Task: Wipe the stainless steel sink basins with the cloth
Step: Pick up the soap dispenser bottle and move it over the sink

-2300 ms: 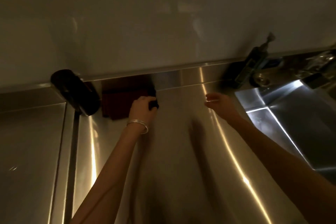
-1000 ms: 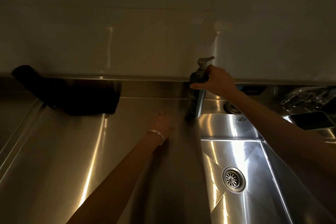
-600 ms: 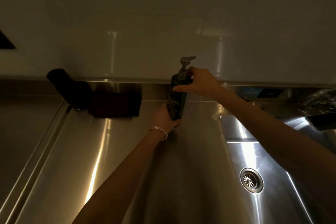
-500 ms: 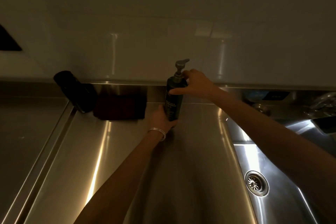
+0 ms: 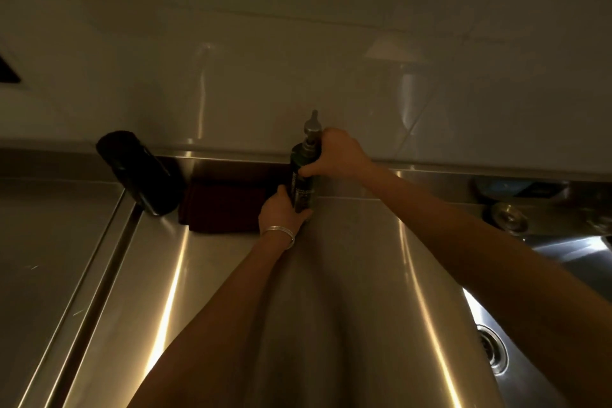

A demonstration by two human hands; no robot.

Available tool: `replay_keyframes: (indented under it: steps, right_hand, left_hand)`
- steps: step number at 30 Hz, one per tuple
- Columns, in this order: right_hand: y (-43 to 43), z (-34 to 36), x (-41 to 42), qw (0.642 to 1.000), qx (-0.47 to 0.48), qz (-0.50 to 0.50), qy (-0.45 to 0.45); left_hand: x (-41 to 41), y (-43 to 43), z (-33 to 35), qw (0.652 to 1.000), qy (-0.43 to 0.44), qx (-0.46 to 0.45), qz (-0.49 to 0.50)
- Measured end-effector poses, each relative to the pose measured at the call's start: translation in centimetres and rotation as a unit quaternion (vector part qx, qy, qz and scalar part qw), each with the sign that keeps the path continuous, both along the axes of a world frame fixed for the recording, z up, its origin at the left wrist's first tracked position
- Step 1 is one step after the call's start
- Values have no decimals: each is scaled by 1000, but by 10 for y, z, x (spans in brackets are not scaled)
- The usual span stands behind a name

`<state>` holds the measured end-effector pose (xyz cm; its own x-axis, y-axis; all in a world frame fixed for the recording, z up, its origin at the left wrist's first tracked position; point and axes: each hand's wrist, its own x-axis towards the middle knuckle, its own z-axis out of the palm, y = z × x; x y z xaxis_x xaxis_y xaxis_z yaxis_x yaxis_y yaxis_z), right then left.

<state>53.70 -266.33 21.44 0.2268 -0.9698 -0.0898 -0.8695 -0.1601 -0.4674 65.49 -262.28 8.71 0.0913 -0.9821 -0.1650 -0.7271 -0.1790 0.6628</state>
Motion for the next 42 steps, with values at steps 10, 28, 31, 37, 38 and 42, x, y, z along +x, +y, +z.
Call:
replay_keyframes:
  steps: [10, 28, 31, 37, 38, 42]
  right_hand:
    - [-10, -5, 7, 999, 2, 35, 16]
    - [180, -5, -206, 980, -14, -146, 134]
    - [234, -1, -260, 970, -38, -187, 149]
    - [342, 11, -363, 945, -20, -281, 169]
    - [360, 13, -378, 942, -23, -286, 176]
    - [430, 23, -439, 936, -27, -306, 174]
  left_hand:
    - [2, -9, -2, 1000, 18, -2, 11]
    - [-83, 90, 64, 913, -308, 1, -268]
    - [-138, 116, 77, 891, -304, -51, -332]
    - [-257, 183, 89, 861, -268, -89, -423]
    - [-275, 195, 89, 853, -275, -94, -434]
    - [-345, 245, 92, 838, -279, -110, -457]
